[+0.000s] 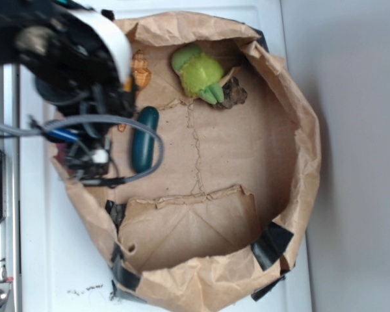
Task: Grab the plastic pickle.
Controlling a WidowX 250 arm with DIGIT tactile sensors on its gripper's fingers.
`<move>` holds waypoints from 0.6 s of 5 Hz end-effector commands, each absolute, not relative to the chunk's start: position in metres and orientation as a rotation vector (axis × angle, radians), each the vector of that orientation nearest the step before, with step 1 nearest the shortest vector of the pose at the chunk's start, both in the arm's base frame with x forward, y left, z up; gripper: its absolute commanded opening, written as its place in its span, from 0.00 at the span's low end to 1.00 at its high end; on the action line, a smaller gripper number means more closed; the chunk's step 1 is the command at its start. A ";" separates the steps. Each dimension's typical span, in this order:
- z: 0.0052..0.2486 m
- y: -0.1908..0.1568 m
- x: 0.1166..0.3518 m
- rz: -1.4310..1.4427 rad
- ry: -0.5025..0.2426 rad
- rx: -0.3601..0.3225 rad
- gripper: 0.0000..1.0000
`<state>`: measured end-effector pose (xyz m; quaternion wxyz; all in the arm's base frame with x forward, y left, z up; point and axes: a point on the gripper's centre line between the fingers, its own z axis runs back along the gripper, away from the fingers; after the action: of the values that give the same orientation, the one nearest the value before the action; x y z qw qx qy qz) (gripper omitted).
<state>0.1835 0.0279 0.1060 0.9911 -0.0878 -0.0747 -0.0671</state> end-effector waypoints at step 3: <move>0.109 0.061 0.239 0.147 -0.093 -0.169 1.00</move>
<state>0.2323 0.0631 0.0965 0.9928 -0.0900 -0.0256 0.0752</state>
